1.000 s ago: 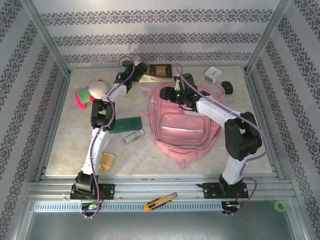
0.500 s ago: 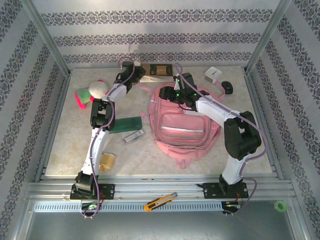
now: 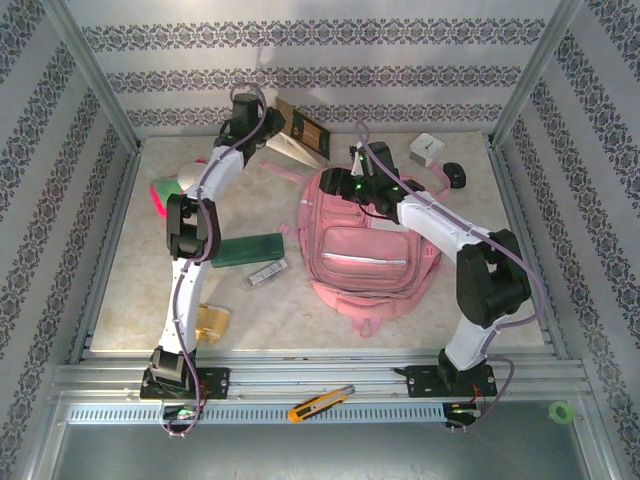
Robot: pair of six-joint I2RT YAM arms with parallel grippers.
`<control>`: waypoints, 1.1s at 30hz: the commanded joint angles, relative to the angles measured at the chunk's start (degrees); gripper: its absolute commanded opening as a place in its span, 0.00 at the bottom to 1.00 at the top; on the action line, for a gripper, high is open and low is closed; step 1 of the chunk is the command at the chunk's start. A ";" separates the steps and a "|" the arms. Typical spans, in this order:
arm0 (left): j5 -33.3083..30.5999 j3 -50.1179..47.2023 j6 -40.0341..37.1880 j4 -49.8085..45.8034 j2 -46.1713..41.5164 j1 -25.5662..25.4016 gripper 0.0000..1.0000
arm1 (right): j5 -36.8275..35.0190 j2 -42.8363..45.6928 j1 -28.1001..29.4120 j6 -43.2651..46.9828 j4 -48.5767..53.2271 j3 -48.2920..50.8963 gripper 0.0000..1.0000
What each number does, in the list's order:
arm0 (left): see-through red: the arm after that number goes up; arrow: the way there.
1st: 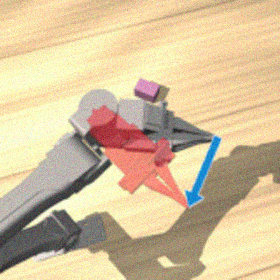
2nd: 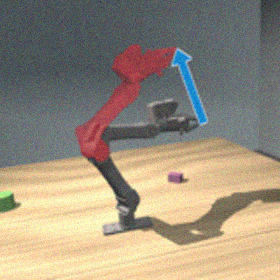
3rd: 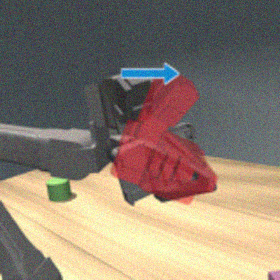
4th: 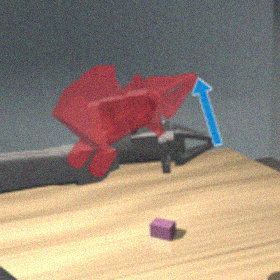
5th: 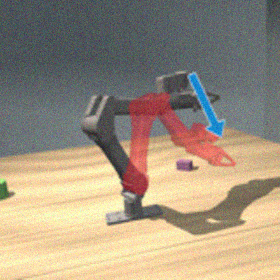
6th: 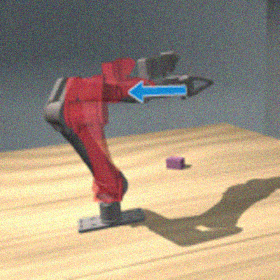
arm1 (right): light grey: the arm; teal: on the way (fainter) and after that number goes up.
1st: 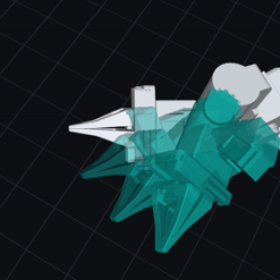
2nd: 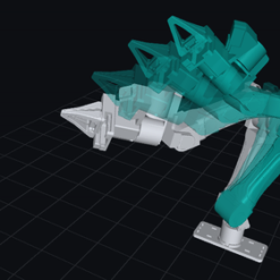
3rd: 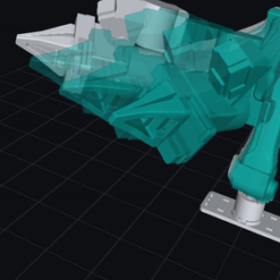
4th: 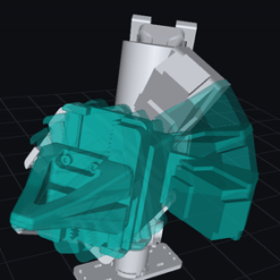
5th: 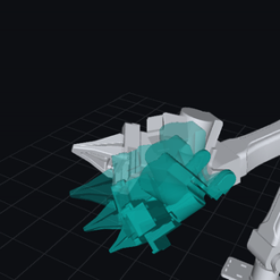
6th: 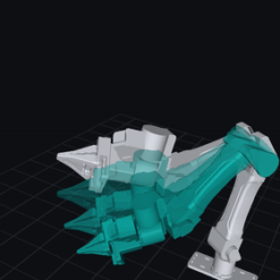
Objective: Pack the student bag
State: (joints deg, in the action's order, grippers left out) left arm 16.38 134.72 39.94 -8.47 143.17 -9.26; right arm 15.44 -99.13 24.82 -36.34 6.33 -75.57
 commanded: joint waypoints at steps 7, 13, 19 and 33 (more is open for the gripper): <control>10.17 -0.24 -2.53 -7.07 -20.41 -1.08 0.00 | -1.38 13.66 -2.33 -1.78 -1.80 5.00 0.68; 14.54 -12.69 4.13 -2.79 -34.00 -4.37 0.00 | -2.14 26.14 -5.96 -2.36 0.51 12.50 0.71; 10.47 -31.21 10.62 0.31 -50.62 -8.60 0.00 | 1.39 39.86 -11.42 -1.42 11.93 14.63 0.72; 5.97 -66.90 30.86 7.08 -75.28 -20.41 0.00 | 12.38 47.18 -13.41 0.18 32.96 13.44 0.76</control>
State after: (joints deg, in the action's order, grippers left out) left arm 23.29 70.78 63.11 -10.41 69.71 -27.79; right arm 24.21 -52.03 11.75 -35.70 35.14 -62.81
